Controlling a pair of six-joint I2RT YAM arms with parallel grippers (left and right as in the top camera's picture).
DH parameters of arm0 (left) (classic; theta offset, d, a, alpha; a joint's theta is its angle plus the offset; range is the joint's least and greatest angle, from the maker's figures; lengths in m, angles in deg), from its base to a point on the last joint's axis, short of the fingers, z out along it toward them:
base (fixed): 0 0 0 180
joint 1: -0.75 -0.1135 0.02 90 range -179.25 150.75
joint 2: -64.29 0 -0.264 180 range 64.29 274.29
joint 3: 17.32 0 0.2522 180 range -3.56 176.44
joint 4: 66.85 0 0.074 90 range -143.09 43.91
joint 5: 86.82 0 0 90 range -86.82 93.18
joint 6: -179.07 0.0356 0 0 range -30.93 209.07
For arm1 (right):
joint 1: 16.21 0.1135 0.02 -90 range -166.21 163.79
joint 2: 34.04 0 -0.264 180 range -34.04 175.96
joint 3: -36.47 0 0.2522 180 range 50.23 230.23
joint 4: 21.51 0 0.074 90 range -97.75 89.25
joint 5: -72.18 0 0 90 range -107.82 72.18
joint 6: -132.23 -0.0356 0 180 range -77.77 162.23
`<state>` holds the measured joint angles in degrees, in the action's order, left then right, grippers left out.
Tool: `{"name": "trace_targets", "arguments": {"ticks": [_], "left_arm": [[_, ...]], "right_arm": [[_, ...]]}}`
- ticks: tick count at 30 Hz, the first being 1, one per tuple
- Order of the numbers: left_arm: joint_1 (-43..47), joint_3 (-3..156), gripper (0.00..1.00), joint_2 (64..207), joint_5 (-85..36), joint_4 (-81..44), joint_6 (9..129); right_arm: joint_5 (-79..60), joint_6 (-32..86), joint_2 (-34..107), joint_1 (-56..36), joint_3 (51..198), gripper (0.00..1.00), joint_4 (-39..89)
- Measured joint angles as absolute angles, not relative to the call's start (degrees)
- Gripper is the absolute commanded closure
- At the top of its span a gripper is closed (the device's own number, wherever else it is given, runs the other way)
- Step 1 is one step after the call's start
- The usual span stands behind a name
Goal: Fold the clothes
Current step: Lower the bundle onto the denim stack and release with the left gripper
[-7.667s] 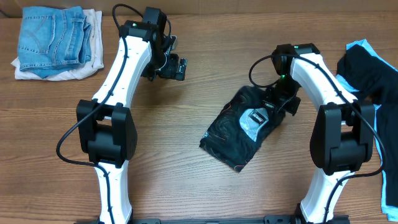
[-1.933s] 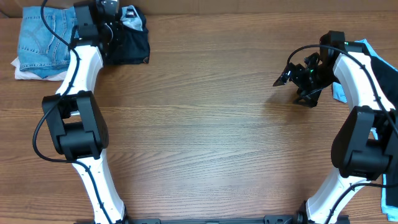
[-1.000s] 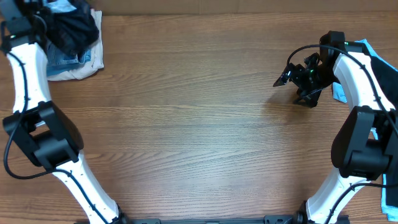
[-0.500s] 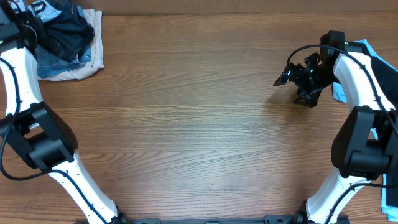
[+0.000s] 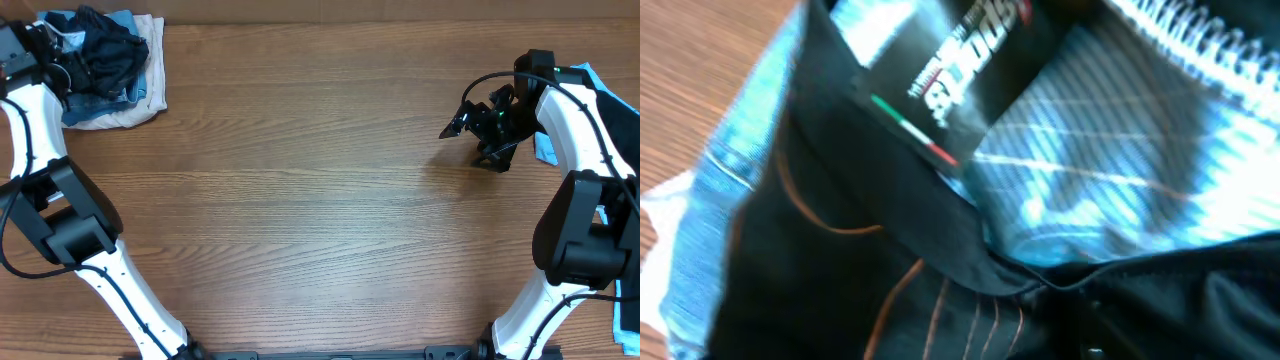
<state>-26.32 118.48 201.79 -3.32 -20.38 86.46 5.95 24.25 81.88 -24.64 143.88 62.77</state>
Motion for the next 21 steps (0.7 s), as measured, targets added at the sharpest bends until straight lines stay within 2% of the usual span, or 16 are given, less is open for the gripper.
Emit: {"name": "trace_targets", "arguments": {"ticks": [2,5,6,13,21], "left_arm": [[-26.1,118.5,0.17,201.8,-4.3,-18.8,86.0],[-25.6,118.6,0.0,201.8,-5.9,-16.3,85.4],[-25.5,118.6,0.0,201.8,-6.3,-15.3,84.7],[-25.1,118.9,0.01,201.2,-10.9,-6.4,77.8],[-24.0,118.9,0.15,201.2,-15.3,-6.2,75.4]], "right_arm": [[6.0,24.3,81.9,-24.6,143.9,0.09,62.8],[6.0,24.3,81.9,-24.6,143.9,0.09,62.7],[6.0,24.3,81.9,-24.6,143.9,0.09,62.8],[6.0,24.3,81.9,-24.6,143.9,0.09,62.3],[6.0,24.3,81.9,-24.6,143.9,0.09,62.1]]}}
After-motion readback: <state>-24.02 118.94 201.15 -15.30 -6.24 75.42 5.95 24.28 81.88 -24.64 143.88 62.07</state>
